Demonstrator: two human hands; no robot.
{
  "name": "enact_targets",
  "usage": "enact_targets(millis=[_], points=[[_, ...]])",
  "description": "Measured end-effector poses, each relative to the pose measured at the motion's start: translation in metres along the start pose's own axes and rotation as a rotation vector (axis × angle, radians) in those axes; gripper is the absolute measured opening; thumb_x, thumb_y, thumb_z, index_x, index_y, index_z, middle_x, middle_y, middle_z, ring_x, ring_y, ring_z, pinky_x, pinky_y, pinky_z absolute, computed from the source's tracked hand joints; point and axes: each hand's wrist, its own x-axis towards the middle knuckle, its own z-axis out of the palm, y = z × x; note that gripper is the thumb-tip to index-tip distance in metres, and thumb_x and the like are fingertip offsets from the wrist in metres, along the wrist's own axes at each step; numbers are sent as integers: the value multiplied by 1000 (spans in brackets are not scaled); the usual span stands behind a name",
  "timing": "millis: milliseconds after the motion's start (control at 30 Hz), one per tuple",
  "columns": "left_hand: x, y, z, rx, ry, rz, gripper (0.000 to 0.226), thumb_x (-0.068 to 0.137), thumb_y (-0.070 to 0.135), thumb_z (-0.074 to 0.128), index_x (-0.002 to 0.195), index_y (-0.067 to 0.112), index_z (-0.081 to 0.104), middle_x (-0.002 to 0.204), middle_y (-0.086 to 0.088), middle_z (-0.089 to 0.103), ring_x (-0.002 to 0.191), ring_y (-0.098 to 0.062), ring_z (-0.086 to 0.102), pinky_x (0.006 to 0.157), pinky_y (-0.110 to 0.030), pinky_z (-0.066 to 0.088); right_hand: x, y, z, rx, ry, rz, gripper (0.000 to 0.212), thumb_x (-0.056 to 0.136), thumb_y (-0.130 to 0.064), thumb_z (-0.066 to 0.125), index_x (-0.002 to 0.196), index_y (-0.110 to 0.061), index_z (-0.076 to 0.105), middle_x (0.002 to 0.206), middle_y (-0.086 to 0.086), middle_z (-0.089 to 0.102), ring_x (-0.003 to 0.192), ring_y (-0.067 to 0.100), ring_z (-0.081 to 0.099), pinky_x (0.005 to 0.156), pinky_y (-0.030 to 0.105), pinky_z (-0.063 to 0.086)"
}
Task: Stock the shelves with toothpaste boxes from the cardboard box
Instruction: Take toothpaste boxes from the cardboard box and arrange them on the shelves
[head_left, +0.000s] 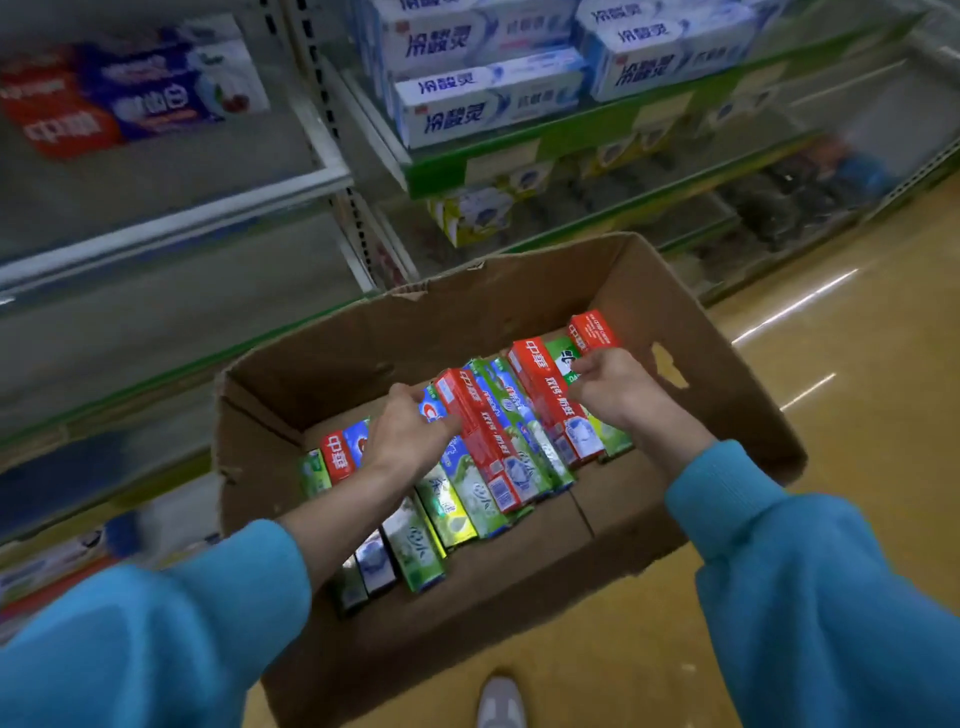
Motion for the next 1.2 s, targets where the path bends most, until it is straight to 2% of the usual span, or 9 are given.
enact_targets(millis=[133,233,300,433,533,733,900,1033,1200], points=[[29,1,32,-15,53,-84,56,78,43,83,111,13,50,103,-7,68,97,-30,68,85,-44,58,25,8,6,-35,-62,-26,49,87,-16,67,134,-12,56,128,8,61,120,26,57,104,40,47],[55,-14,61,-27,70,-120,98,49,71,79,123,11,57,92,0,73,83,-24,74,77,-41,63,37,13,6,-24,-94,-41,47,88,-20,67,134,-18,55,126,5,60,117,24,57,101,37,47],[70,-24,78,-80,116,-142,118,36,75,77,132,12,46,97,-4,73,84,-27,74,74,-45,63,41,17,5,-18,-113,-49,46,90,-22,66,134,-19,54,127,5,59,117,23,56,96,32,47],[54,-5,87,12,211,-142,76,73,46,87,118,15,33,105,-5,61,84,-26,65,65,-36,53,44,25,3,-95,-158,-43,45,93,-22,65,135,-11,53,124,5,57,115,23,55,98,33,46],[55,-3,91,38,247,-144,71,77,41,86,116,17,32,104,-5,60,81,-27,66,59,-34,49,45,33,3,-116,-209,-11,38,95,-22,64,130,-10,54,109,4,52,97,19,50,86,29,44],[60,0,92,21,224,-146,57,79,41,83,117,13,51,101,-4,69,76,-19,67,51,-27,45,47,38,5,-127,-244,-3,40,97,-22,62,133,-11,49,110,5,53,96,19,49,84,31,43],[51,6,91,-114,198,-79,50,80,33,81,115,16,51,105,-4,70,88,-23,70,82,-45,61,45,41,5,-124,-276,-28,41,97,-26,62,133,-10,50,119,6,54,100,19,49,84,32,43],[30,14,66,-371,198,29,56,71,23,85,111,18,46,104,-1,67,91,-18,69,85,-45,60,33,35,14,-58,-351,-74,56,95,-50,58,138,-16,50,131,3,58,115,20,58,99,40,51],[-1,25,7,-659,265,204,71,63,20,86,116,24,38,114,-8,66,102,-24,71,88,-51,59,14,2,15,87,-554,-130,76,78,-66,68,137,-22,50,121,5,66,97,23,68,77,42,61]])
